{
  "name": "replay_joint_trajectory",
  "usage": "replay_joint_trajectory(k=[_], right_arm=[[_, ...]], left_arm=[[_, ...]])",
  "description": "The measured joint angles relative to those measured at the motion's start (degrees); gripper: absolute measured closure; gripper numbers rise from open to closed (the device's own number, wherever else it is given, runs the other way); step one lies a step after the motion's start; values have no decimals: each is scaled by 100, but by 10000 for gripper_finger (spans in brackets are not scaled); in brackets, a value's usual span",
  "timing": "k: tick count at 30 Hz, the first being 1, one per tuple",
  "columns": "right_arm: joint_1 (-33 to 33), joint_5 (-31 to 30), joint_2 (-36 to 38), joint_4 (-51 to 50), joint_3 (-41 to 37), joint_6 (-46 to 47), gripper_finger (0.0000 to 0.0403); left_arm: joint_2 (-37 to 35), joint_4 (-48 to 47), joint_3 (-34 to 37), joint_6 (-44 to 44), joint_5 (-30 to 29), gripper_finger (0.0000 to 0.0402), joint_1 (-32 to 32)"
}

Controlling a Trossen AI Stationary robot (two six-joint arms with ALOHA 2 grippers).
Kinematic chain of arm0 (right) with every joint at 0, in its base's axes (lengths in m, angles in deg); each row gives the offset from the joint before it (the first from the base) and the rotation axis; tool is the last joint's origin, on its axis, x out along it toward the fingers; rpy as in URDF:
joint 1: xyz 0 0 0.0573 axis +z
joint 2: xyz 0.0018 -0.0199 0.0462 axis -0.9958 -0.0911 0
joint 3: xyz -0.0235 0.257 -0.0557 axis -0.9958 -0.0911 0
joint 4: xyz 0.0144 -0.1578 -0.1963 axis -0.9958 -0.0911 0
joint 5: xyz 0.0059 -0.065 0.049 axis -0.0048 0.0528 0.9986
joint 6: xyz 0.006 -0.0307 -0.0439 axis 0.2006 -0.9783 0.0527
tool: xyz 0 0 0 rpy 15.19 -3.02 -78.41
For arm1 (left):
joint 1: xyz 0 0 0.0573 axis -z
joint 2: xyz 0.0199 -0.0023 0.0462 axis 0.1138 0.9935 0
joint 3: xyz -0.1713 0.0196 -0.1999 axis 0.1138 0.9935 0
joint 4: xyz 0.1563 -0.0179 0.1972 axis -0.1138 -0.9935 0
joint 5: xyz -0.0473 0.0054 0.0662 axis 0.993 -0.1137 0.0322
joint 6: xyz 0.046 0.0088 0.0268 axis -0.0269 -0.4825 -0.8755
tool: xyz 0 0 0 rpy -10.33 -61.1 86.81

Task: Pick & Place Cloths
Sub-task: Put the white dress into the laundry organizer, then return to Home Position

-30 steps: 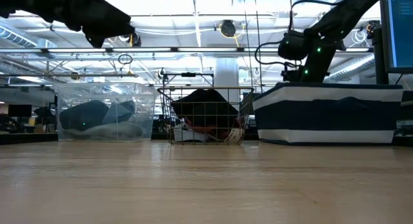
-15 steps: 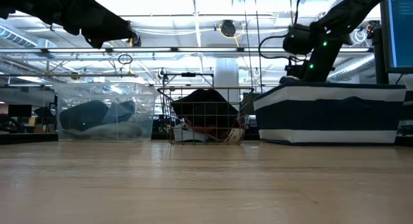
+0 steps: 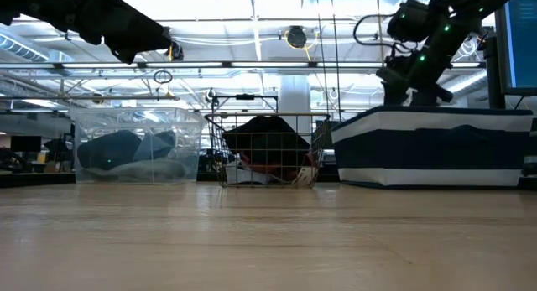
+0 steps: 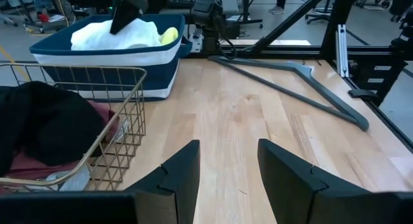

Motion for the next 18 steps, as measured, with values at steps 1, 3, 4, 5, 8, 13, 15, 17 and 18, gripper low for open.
replay_joint_trajectory(k=[1, 3, 4, 5, 8, 13, 15, 17, 18], right_arm=[[0, -2, 76, 5, 0, 4, 99], [0, 0, 233, 1, 0, 4, 99], [0, 0, 327, 6, 0, 4, 99], [0, -2, 409, 8, 2, 4, 99], [2, 0, 646, 10, 2, 4, 99], [43, 2, 1035, 18, 2, -91, 100], [150, 65, 1180, 20, 2, -263, 108], [298, 272, 1297, 23, 2, -427, 123], [392, 395, 1344, 22, 2, -500, 132]], left_arm=[[0, 1, 0, -2, 1, 245, 0], [0, 1, -1, -22, 3, 245, 0], [0, 2, -2, -33, 3, 245, 0], [0, 2, -2, -40, 3, 245, 0], [0, 2, -2, -49, 3, 245, 0], [0, 2, -4, -141, 3, 245, 0], [0, 3, -4, -190, 4, 245, 0], [0, 79, 28, -223, 4, 245, -2], [-6, 130, 75, -237, 5, 245, -11]])
